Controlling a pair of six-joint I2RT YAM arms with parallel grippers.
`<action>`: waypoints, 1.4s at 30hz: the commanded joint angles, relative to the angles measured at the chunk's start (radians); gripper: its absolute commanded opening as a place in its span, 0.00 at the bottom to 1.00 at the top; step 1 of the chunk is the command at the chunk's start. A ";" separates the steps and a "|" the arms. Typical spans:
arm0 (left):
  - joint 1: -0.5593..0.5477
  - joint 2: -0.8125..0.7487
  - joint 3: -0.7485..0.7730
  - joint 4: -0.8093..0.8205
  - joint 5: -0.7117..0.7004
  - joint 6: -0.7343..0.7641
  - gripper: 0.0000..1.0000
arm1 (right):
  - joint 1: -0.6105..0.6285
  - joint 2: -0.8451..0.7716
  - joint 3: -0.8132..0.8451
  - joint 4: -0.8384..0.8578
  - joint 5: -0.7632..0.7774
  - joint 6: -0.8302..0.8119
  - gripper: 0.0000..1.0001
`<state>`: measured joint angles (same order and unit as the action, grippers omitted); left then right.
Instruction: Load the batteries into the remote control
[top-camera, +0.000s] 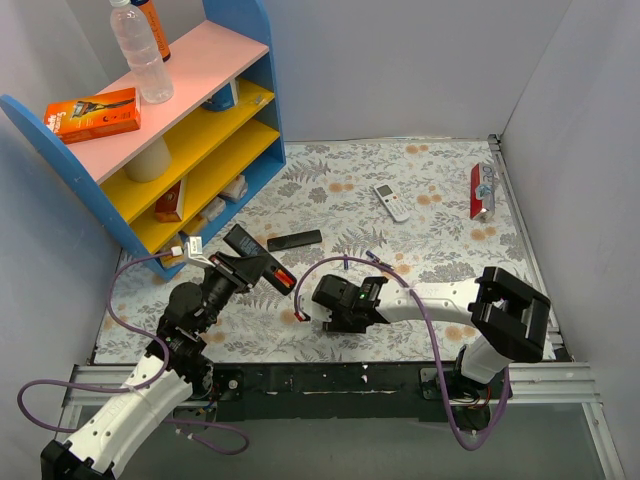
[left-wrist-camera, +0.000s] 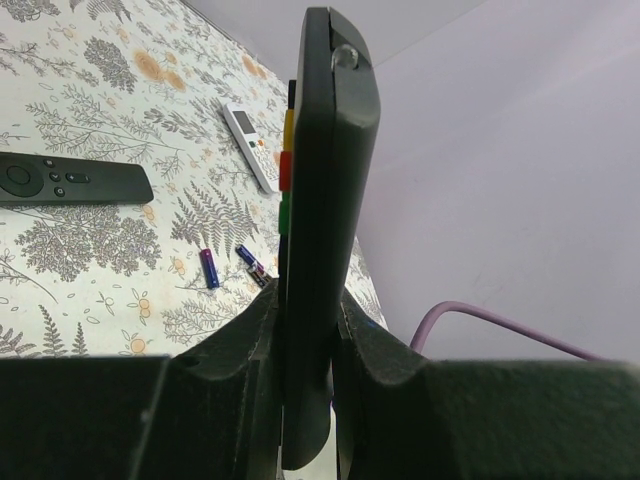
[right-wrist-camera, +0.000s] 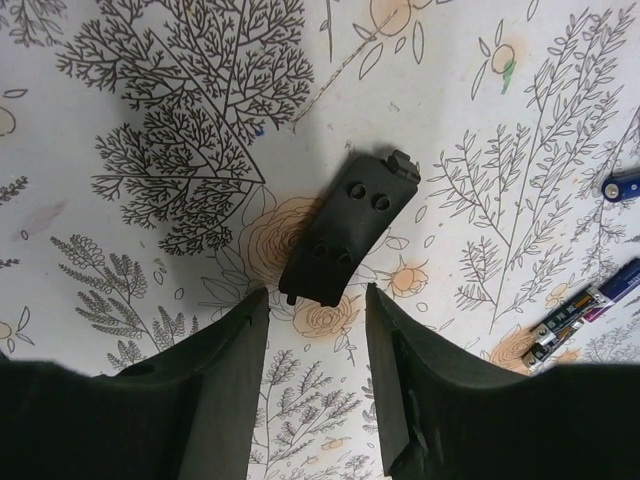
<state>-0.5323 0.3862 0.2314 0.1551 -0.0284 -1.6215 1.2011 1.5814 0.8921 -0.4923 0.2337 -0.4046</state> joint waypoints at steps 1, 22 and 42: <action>-0.005 -0.015 0.046 0.001 -0.022 0.014 0.00 | 0.009 0.029 -0.018 0.047 0.039 -0.022 0.50; -0.005 -0.012 0.045 0.004 -0.024 0.015 0.00 | 0.025 0.010 -0.091 0.193 0.072 -0.023 0.22; -0.005 -0.017 0.046 0.006 -0.022 0.011 0.00 | -0.379 -0.362 -0.340 0.670 -0.707 0.220 0.01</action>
<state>-0.5323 0.3828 0.2314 0.1490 -0.0391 -1.6188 0.9474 1.2755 0.6258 -0.0353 -0.1261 -0.3126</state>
